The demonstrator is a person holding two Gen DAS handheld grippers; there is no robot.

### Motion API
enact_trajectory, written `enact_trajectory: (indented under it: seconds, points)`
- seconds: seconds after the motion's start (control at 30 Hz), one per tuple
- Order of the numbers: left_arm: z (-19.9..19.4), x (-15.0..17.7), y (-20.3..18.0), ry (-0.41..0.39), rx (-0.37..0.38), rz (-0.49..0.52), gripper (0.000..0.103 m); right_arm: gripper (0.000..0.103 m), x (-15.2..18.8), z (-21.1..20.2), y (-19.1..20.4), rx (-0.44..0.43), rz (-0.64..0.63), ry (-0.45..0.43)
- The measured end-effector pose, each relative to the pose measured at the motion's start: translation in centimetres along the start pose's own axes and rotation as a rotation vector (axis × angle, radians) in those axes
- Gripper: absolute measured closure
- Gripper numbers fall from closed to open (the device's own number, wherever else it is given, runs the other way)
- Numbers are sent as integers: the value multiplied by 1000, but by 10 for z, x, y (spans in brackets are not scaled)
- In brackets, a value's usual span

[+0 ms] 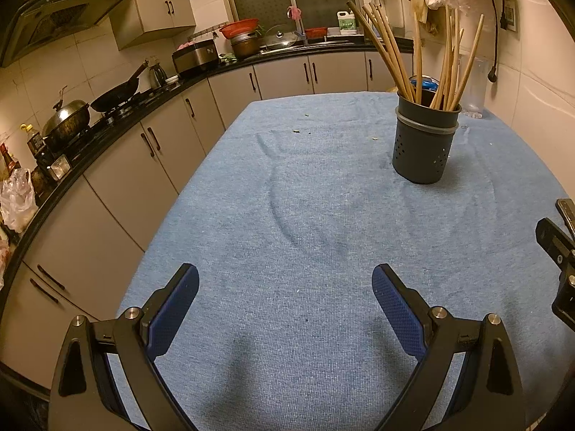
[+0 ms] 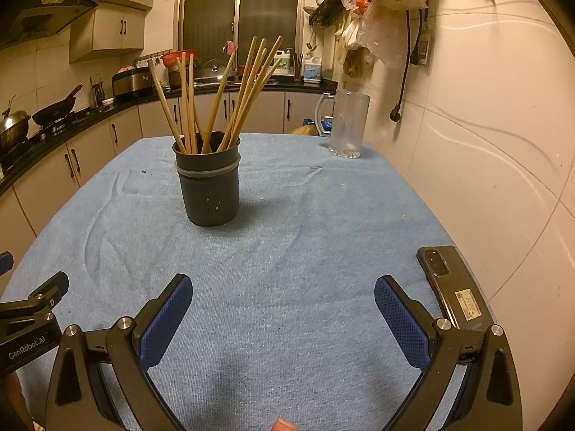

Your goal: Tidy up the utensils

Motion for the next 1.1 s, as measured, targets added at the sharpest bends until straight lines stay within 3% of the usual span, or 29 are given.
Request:
enact_trajectory:
  seconds: [1.1]
  points:
    - [-1,1,3,4,0,-24,7,0,4,-4,4,-6,-7,7]
Point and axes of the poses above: each gripper's, at about its wrist camera, not at the fingertips, and z roughly the way its jaws point, y to its left, x to its underside, the point moved 7 cm from there along z, roughly the way its jaws point, and after that the axes turned 14 degrees about z, right-handed, at the moved point
